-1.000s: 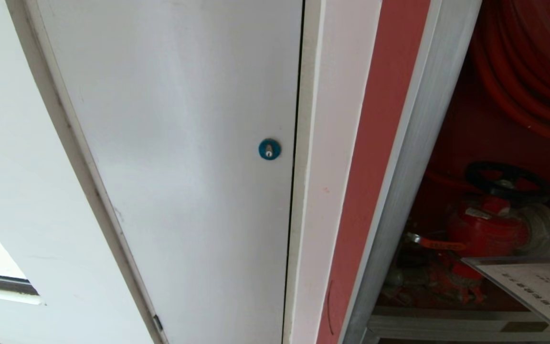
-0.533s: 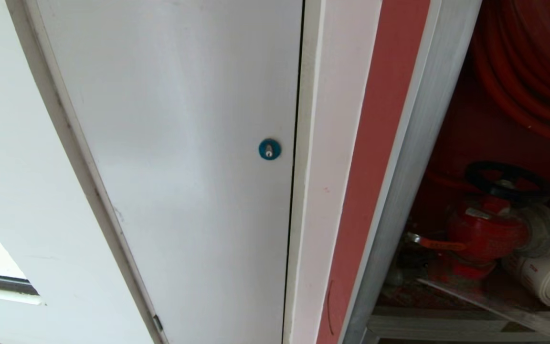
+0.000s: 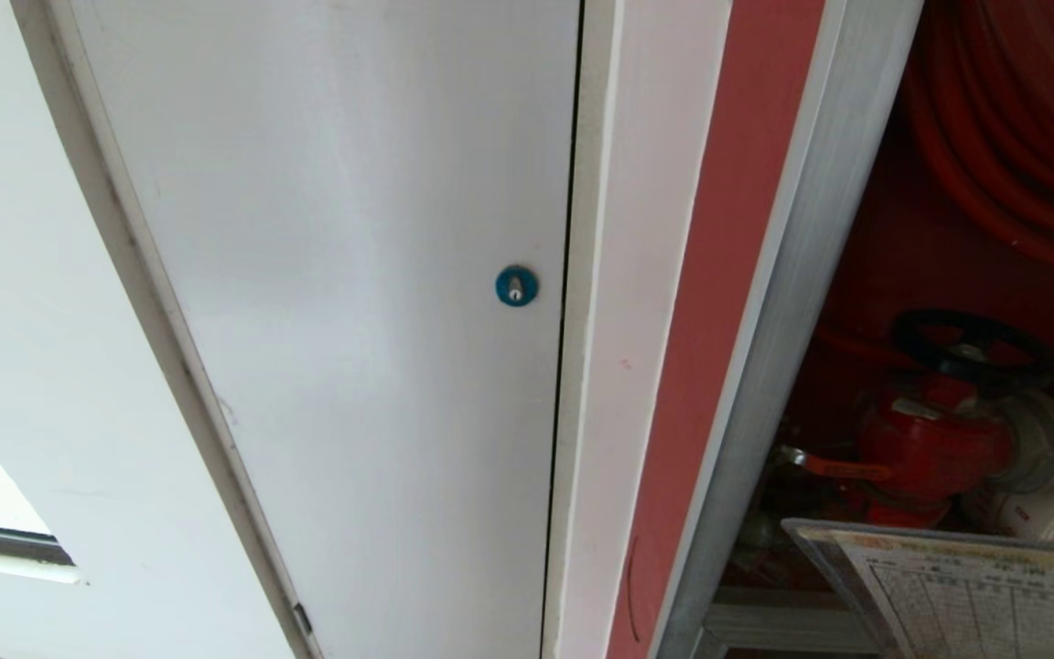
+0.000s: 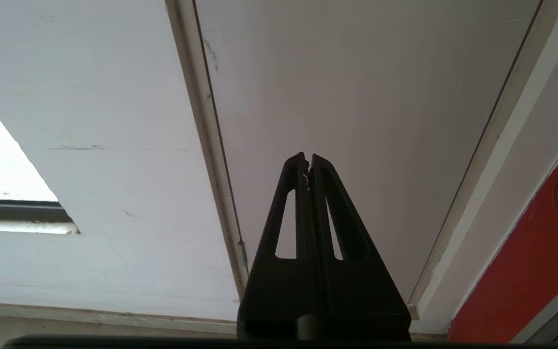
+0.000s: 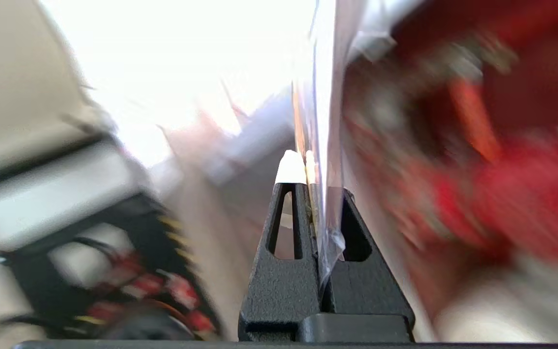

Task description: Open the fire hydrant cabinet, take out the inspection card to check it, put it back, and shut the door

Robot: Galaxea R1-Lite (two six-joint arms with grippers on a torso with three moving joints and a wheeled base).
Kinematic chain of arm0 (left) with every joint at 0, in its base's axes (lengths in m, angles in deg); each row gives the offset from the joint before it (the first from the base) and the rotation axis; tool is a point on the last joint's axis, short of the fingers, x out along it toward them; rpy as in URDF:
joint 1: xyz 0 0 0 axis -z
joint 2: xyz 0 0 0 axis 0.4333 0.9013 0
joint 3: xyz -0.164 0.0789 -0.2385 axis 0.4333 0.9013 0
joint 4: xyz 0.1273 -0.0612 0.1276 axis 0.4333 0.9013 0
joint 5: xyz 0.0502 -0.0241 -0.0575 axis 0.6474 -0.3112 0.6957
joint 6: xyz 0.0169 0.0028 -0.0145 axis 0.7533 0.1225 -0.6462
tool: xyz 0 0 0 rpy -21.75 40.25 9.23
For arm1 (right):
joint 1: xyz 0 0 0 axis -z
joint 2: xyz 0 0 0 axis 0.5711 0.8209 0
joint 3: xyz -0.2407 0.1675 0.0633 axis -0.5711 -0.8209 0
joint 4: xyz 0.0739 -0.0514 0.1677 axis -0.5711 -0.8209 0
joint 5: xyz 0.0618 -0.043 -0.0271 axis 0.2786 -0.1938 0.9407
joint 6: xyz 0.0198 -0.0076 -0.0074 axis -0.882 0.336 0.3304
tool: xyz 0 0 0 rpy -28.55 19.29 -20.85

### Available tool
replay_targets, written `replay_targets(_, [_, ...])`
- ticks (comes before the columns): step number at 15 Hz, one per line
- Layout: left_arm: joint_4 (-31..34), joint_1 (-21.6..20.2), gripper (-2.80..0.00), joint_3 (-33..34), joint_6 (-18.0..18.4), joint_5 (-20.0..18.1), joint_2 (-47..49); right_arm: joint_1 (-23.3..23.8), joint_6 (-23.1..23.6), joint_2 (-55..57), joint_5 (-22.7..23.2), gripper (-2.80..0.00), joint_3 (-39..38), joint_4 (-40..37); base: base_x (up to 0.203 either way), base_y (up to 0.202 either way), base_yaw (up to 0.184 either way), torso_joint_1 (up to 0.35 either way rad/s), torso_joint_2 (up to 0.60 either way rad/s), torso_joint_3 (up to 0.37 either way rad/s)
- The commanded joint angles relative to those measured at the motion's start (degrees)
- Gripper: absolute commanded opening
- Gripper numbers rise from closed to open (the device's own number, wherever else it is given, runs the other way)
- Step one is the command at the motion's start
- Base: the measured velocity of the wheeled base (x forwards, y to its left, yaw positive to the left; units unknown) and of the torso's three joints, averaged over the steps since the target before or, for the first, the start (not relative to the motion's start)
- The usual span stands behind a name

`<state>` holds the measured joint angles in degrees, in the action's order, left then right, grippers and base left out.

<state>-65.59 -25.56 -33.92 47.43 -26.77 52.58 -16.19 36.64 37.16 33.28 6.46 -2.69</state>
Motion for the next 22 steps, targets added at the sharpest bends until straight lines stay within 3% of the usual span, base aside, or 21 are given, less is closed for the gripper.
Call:
replay_targets(1, [-0.03,-0.02,-2.8,0.35,0.0,0.0,0.02,-2.21,-0.18,6.24,2.27,-2.8,1.68,-1.06,0.0,0.0,0.0,0.0,0.0,0.0])
replay_targets(10, [-0.03,-0.02,-2.8,0.35,0.0,0.0,0.07,-15.67,-3.44,24.79,12.28,-2.8,11.62,-1.65,0.0,0.0,0.0,0.0,0.0,0.0])
replay_targets(18, [-0.03,-0.02,-2.8,0.35,0.0,0.0,0.07,-27.99,-8.99,34.0,13.84,-2.8,20.86,-1.33,0.0,0.0,0.0,0.0,0.0,0.0])
replay_targets(22, [-0.03,-0.02,-2.8,0.35,0.0,0.0,-0.01,-29.41,-9.51,36.51,14.6,-2.8,23.51,-1.21,0.0,0.0,0.0,0.0,0.0,0.0])
